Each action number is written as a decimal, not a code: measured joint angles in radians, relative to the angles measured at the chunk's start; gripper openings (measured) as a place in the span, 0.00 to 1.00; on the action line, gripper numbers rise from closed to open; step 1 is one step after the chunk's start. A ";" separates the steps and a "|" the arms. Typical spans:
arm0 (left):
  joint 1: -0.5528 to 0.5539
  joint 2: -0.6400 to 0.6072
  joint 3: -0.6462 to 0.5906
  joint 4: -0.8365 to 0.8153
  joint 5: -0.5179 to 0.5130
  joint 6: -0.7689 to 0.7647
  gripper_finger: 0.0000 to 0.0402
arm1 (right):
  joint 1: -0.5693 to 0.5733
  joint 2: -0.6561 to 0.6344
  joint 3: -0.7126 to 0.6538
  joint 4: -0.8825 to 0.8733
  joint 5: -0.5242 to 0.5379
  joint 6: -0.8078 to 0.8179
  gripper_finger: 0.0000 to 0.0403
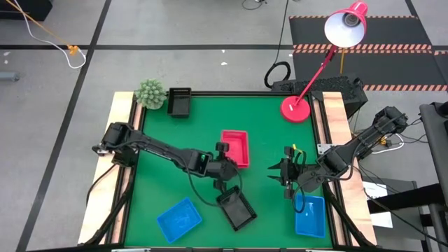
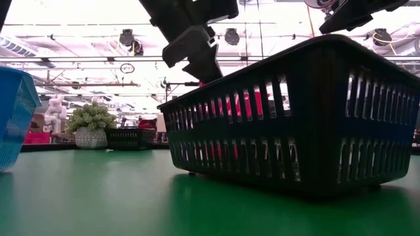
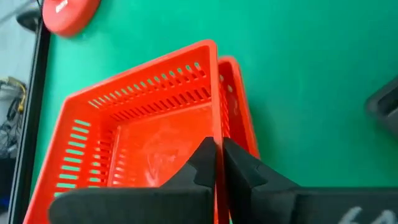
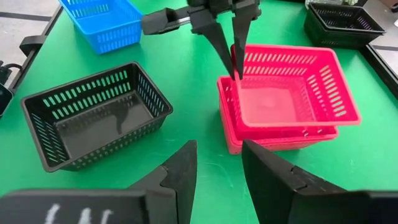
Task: Stack baskets by color
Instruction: Stack the top red bin on the stacked red bins, then stack the left blue bin on the stacked blue bins
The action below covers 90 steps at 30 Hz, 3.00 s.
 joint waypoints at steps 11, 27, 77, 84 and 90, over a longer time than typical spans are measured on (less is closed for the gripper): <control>-0.006 0.000 0.000 -0.060 0.000 -0.013 0.05 | 0.000 0.000 -0.027 0.000 0.000 0.003 0.31; -0.003 0.000 0.000 -0.082 -0.014 -0.009 0.16 | 0.000 0.000 -0.030 0.025 0.000 -0.008 0.31; -0.396 -0.223 -0.105 -0.293 -0.086 -0.636 0.24 | -0.106 0.178 -0.031 0.206 -0.102 -0.012 0.31; -0.548 -0.214 -0.105 -0.330 -0.107 -0.795 0.24 | -0.126 0.249 -0.031 0.377 -0.291 -0.057 0.31; -0.655 -0.214 -0.105 -0.327 -0.118 -0.923 0.34 | -0.109 0.262 -0.031 0.421 -0.364 -0.033 0.31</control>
